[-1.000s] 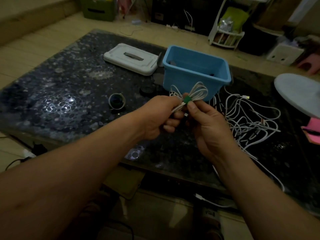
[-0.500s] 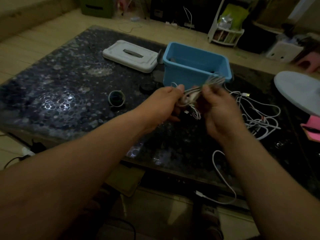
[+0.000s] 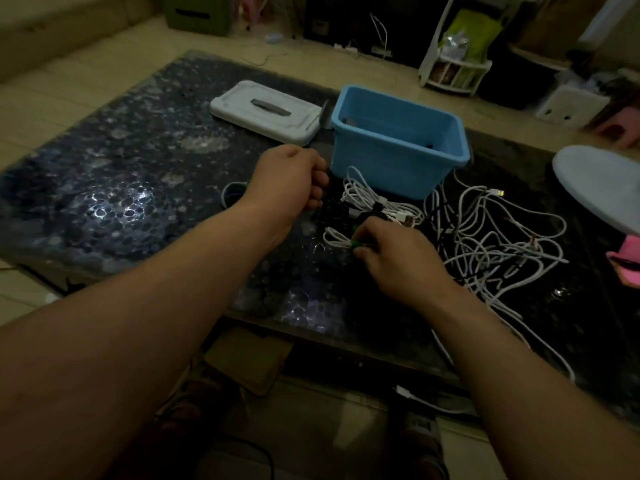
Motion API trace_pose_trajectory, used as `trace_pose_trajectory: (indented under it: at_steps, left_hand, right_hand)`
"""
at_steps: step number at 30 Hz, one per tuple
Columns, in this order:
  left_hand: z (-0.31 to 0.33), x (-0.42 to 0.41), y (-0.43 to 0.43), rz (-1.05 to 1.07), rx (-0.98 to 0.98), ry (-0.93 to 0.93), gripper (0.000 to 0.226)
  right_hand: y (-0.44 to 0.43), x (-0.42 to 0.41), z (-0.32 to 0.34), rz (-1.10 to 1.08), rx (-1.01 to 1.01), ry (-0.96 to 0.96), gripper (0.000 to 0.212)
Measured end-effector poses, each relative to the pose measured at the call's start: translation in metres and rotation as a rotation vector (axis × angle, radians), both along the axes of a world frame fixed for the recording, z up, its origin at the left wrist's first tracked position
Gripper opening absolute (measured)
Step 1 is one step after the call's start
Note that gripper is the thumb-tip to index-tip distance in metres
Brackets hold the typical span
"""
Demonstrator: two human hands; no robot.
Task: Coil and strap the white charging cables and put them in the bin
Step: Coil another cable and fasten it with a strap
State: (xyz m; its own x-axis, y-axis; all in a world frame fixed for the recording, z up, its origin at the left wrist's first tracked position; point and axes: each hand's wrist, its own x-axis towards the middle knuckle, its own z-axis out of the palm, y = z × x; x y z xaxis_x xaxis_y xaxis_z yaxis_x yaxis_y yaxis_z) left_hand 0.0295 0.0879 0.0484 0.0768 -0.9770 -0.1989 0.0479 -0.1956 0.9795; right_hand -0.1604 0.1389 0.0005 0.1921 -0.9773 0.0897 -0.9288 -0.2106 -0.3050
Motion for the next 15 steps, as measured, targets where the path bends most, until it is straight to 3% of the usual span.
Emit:
trace_pose_trajectory:
  at_steps: [6, 11, 15]
  left_hand:
    - [-0.002, 0.009, -0.001, 0.037, 0.004, -0.009, 0.021]
    - [-0.003, 0.003, -0.003, 0.014, -0.011, -0.013, 0.021]
    - [-0.007, -0.010, -0.002, -0.049, -0.007, -0.038, 0.021]
  right_hand:
    - [-0.020, 0.002, -0.031, -0.012, -0.229, 0.276, 0.017]
    - [-0.039, 0.008, -0.042, -0.151, -0.267, 0.191, 0.020]
    - [-0.038, 0.008, -0.037, -0.124, -0.192, 0.113, 0.018]
